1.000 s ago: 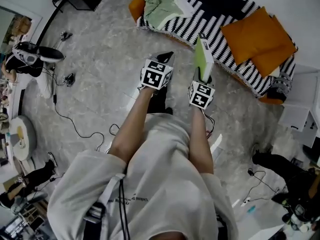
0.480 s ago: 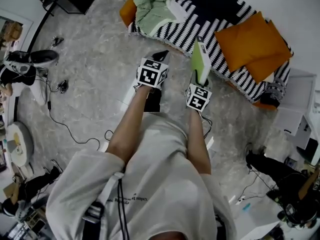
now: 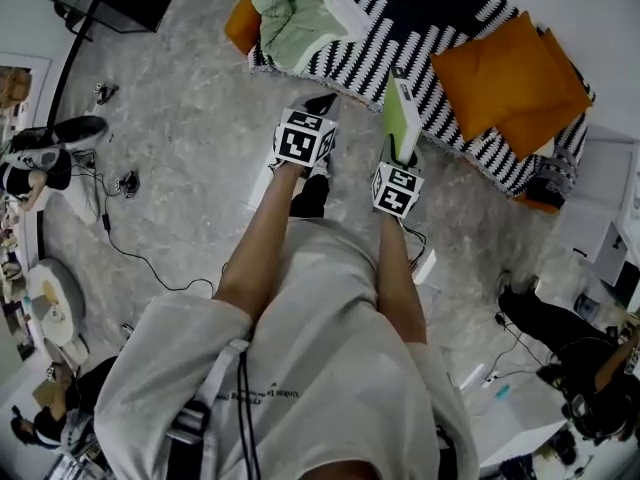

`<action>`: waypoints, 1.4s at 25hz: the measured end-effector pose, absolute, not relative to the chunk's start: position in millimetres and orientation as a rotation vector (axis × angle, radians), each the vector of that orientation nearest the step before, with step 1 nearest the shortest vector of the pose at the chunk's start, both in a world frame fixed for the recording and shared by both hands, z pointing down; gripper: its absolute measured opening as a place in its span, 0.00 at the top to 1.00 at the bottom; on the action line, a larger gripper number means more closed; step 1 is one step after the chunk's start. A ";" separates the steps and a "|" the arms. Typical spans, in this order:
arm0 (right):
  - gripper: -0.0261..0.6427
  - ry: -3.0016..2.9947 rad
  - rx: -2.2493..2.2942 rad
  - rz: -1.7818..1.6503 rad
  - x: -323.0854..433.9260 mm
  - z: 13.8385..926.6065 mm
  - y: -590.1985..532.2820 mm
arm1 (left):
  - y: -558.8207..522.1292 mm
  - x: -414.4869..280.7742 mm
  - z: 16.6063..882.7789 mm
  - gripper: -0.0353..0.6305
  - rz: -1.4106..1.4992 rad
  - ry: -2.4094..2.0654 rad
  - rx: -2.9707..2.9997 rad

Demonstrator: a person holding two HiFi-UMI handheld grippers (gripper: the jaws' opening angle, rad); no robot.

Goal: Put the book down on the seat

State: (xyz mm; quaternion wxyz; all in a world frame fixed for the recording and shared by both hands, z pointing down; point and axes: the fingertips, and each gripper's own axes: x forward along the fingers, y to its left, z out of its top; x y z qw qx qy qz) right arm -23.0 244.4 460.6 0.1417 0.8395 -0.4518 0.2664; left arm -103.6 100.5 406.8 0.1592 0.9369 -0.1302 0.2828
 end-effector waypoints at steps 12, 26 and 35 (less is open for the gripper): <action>0.76 -1.280 2.228 0.785 0.4 482.1 175.6 | 2.0 -71.4 437.6 0.93 0.744 -0.387 2.519; 0.76 -1.239 2.128 0.838 24.3 506.5 139.8 | -72.8 -92.6 477.9 0.93 0.675 -0.428 2.303; 0.76 -1.354 2.086 0.769 50.0 507.5 78.4 | -92.5 -86.9 484.7 0.94 0.739 -0.458 2.344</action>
